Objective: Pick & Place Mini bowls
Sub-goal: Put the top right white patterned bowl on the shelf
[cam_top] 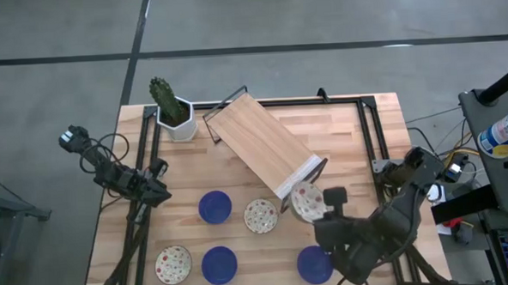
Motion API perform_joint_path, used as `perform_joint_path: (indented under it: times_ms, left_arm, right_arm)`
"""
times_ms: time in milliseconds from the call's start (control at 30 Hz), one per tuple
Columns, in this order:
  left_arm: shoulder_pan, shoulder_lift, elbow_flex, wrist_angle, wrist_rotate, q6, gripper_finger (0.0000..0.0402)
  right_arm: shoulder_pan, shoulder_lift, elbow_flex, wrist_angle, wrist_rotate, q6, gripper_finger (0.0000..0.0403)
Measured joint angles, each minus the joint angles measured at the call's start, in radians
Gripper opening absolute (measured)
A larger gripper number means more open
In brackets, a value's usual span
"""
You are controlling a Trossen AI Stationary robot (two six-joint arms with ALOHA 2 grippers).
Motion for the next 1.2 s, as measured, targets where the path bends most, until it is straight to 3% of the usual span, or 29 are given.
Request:
perform_joint_path:
  times_ms: [233,500,700,900,1200]
  left_arm:
    - [0.0,0.0,0.0,-0.003,0.0,0.0,0.0]
    - [0.0,0.0,0.0,-0.026,0.0,-0.01,0.0]
    - [0.0,0.0,0.0,-0.034,0.0,-0.015,0.0]
    - [0.0,0.0,0.0,-0.043,0.0,-0.017,0.0]
    - [0.0,0.0,0.0,-0.062,0.0,-0.023,0.0]
  right_arm:
    - [-0.076,0.0,0.018,0.014,0.13,-0.19,0.0008]
    - [-0.219,0.001,0.018,0.114,0.146,-0.466,0.0008]
    - [-0.331,0.001,0.018,0.182,0.066,-0.606,0.0008]
    - [-0.43,0.001,0.018,0.19,0.059,-0.686,0.0008]
    - [-0.572,0.001,0.016,0.184,-0.14,-0.724,0.0008]
